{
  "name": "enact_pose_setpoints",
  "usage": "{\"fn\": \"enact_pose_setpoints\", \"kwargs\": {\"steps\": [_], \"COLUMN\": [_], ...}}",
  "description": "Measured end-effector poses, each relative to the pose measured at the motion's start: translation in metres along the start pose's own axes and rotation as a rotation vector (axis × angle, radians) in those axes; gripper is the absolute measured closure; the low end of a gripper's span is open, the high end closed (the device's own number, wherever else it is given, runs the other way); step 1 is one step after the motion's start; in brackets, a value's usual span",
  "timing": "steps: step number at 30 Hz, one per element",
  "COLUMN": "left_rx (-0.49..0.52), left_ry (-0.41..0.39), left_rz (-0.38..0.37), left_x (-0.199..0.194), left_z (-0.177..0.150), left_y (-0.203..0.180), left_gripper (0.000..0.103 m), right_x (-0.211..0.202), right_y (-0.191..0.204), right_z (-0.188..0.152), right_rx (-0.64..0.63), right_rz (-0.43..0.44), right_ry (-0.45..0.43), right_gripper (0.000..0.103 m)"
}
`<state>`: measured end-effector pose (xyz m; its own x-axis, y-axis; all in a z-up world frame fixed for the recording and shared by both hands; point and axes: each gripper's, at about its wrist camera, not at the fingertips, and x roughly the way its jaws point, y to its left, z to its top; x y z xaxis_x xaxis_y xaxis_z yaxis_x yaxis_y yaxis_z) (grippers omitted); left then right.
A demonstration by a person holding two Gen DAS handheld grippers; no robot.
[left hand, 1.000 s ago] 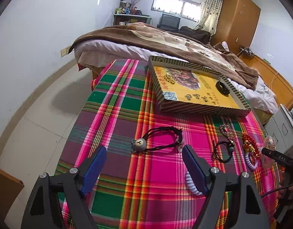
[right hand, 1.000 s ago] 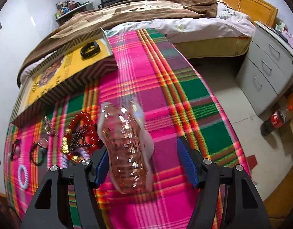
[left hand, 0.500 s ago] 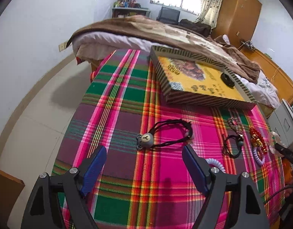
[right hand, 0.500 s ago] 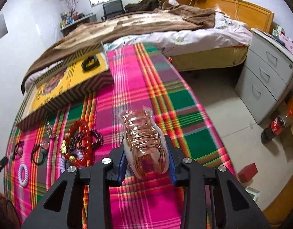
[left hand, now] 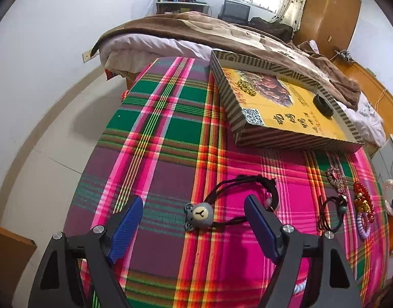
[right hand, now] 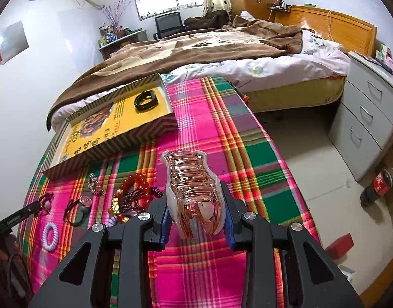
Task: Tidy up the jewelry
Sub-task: 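Lift the claw clip with the right gripper while the left gripper grasps the black bead bracelet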
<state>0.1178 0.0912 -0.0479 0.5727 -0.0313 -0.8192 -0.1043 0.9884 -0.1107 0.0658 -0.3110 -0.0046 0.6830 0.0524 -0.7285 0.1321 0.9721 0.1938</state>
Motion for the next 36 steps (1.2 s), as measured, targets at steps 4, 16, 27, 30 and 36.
{"fn": "enact_pose_setpoints", "kwargs": {"steps": [4, 16, 27, 30, 36], "left_rx": [0.05, 0.072, 0.084, 0.112, 0.144], "left_ry": [-0.004, -0.022, -0.095, -0.132, -0.18], "left_rz": [0.059, 0.077, 0.033, 0.032, -0.003], "left_x": [0.004, -0.004, -0.039, -0.052, -0.074], "left_z": [-0.002, -0.003, 0.005, 0.01, 0.02], "left_y": [-0.009, -0.008, -0.019, -0.028, -0.045], "left_gripper": [0.025, 0.081, 0.081, 0.081, 0.081], "right_x": [0.003, 0.004, -0.005, -0.009, -0.016], "right_y": [0.003, 0.005, 0.008, 0.01, 0.018], "right_z": [0.0, -0.001, 0.005, 0.008, 0.019], "right_rx": [-0.007, -0.004, -0.014, -0.02, -0.046], "right_rz": [0.008, 0.017, 0.03, 0.035, 0.046], "right_ry": [0.006, 0.004, -0.021, -0.033, -0.063], "right_gripper": [0.069, 0.069, 0.069, 0.069, 0.069]}}
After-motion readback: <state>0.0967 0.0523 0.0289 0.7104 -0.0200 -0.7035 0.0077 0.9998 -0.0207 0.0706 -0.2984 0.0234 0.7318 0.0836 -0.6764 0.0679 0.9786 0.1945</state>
